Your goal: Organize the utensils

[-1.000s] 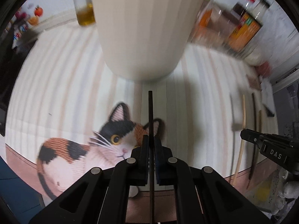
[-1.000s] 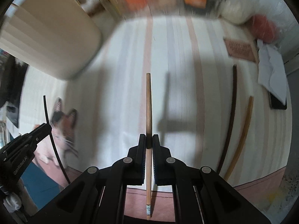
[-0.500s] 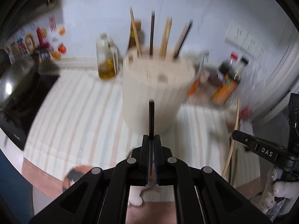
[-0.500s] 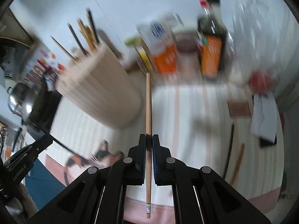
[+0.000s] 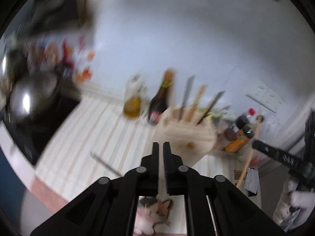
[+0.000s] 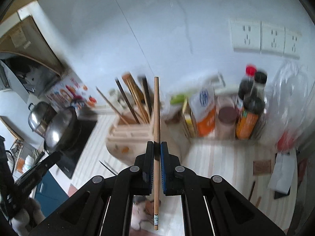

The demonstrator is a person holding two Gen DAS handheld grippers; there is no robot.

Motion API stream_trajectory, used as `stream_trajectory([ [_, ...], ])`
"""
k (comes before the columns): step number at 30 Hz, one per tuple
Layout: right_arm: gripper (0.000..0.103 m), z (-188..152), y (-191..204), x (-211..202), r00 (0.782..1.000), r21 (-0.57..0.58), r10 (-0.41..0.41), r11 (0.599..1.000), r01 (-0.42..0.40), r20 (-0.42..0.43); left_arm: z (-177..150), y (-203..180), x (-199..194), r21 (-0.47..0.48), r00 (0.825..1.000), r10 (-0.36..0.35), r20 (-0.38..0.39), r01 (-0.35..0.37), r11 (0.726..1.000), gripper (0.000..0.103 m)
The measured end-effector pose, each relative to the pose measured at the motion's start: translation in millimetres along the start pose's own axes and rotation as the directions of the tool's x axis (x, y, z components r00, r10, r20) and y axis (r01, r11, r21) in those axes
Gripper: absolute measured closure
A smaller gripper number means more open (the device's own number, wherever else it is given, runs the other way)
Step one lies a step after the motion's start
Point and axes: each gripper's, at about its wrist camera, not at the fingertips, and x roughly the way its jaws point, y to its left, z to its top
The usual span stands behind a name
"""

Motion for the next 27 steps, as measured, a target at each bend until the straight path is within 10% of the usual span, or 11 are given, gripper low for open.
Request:
stream_trajectory([
  [3,0.097,-28,-18,35,0.994,0.043,-0.026,0.999,0.031,-0.106,-19,51,42,-0.192,0.992,0.022,-0.125,-0.046,0.98,0.052],
  [9,0.097,-83,-69,112,0.948,0.149,-0.109,0.976,0.159,-0.298,-58,95,139,-0.333,0.943,0.057,-0.329,-0.172,0.927,0.052],
  [17,0.097,-111,-99,162,0.872,0.167,-0.177,0.946,0.279,-0.456,-71,97,221,-0.216,0.862,0.192,-0.47,-0.323,0.921,0.052],
  [22,0.097,-113,-107,175,0.844,0.137,-0.203,0.942,0.308,-0.497,-72,90,237,-0.084,0.834,0.315,-0.453,-0.392,0.916,0.073],
  [23,0.097,-114,-107,175,0.84,0.132,-0.208,0.941,0.312,-0.501,-72,86,238,-0.045,0.835,0.333,-0.439,-0.39,0.92,0.088],
  [27,0.097,-117,-110,178,0.827,0.102,-0.223,0.943,0.317,-0.517,-80,71,234,0.056,0.842,0.347,-0.414,-0.357,0.932,0.096],
])
